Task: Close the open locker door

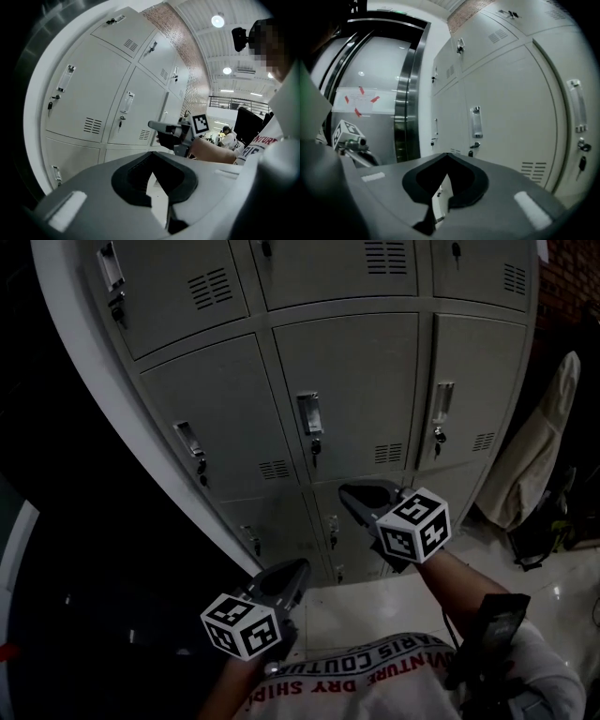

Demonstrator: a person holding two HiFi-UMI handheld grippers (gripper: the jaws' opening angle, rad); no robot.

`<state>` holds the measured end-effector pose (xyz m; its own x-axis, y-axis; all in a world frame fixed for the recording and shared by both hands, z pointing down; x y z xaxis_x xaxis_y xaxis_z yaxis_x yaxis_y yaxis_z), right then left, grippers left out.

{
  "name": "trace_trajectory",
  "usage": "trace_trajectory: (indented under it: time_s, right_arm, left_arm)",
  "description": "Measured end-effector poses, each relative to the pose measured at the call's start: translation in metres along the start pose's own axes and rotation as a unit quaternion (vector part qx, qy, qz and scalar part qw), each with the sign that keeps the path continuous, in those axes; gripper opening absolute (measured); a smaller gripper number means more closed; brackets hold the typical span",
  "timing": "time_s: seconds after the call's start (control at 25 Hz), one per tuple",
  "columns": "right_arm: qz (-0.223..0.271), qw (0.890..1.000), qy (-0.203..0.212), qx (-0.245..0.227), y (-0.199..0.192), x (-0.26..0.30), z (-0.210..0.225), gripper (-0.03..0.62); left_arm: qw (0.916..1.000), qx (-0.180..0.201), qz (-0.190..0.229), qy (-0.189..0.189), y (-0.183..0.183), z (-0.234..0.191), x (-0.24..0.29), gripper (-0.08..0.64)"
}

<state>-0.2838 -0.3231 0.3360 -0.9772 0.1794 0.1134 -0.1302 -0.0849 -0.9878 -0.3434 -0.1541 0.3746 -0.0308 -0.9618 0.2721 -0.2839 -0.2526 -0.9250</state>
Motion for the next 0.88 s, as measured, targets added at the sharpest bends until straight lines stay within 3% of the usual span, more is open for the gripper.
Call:
trace_trajectory:
  time_s: [0.12,0.24,0.6,0.72,0.88]
  right_arm:
    - [-0.007,0.999,0.037,0.019,-0.022,-0.050,-0.067,-0.006]
    - [-0.019,0.998,0.048,0.031,-0.047,-0.115,-0.129,-0.006]
    - [-0.056,0.996,0.016,0.066,-0.158,-0.293,-0.308,-0.006]
    - [-0.034,0.994,0.023,0.106,-0.168,-0.326,-0.352,-0.008]
    - [-0.009,0.992,0.025,0.120,-0.160,-0.356,-0.391,-0.008]
  left_arm:
    - [0.9995,0.004,0.001,-0.030,-0.015,0.049,-0.014,0.005]
    - [0.9980,0.020,0.001,-0.060,-0.038,0.110,-0.035,0.005]
    - [0.9961,0.016,-0.011,-0.086,-0.147,0.245,-0.153,0.005]
    - [0.9952,0.017,-0.014,-0.095,-0.167,0.281,-0.186,0.005]
    - [0.9938,0.035,-0.013,-0.105,-0.173,0.316,-0.216,0.005]
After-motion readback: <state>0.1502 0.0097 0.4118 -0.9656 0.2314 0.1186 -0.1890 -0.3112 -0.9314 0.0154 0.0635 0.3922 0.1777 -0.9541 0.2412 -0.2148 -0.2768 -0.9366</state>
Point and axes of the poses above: the fingertips, and each gripper's own axes: x forward along the fingers, z to its right, y out of its top, the point moved 5 cm from there along -x, backward along the fingers, and after that the axes turned 14 degrees about y, right-handed, at the moved point
